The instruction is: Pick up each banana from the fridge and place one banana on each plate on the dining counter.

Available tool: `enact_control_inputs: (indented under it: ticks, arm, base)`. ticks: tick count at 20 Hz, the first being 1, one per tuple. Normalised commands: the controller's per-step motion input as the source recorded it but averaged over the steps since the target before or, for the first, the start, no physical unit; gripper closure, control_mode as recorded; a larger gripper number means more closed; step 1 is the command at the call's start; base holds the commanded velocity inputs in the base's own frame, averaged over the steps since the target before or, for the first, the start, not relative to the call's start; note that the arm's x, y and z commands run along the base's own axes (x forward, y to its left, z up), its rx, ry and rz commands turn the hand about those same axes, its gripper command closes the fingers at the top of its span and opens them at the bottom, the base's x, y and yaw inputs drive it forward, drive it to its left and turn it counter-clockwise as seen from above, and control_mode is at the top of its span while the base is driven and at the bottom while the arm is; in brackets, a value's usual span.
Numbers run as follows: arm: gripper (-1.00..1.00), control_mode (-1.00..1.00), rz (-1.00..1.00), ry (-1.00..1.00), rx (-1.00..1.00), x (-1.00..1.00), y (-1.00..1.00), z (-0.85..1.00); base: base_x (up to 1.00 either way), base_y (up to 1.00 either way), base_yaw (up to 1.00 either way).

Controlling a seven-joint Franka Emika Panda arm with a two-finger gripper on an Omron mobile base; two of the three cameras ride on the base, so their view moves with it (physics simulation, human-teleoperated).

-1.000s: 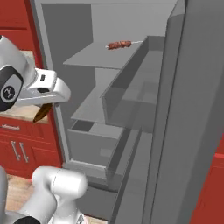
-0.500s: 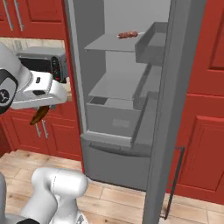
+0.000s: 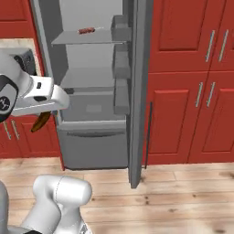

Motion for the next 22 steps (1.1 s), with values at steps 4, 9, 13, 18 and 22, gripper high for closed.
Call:
enact_control_inputs:
  ticks: [4,9,13,18,22]
  arm:
    - [1.00,1.00,0.00,0.00,0.00,0.00,0.00,0.00]
    - [1.00,1.00,0.00,0.00,0.00,0.00,0.00,0.00]
    - [1.00,1.00,0.00,0.00,0.00,0.00,0.00,0.00]
    - [1.00,1.00,0.00,0.00,0.00,0.00,0.00,0.00]
    - [1.00,1.00,0.00,0.00,0.00,0.00,0.00,0.00]
  base:
    - [-0.49,0.06,-0.70]
    - [-0.29,-0.07,-0.67]
    - [-0.01,-0.49,-0.63]
    - [0.13,-0.73,-0.51]
    - [0.57,-0.68,-0.45]
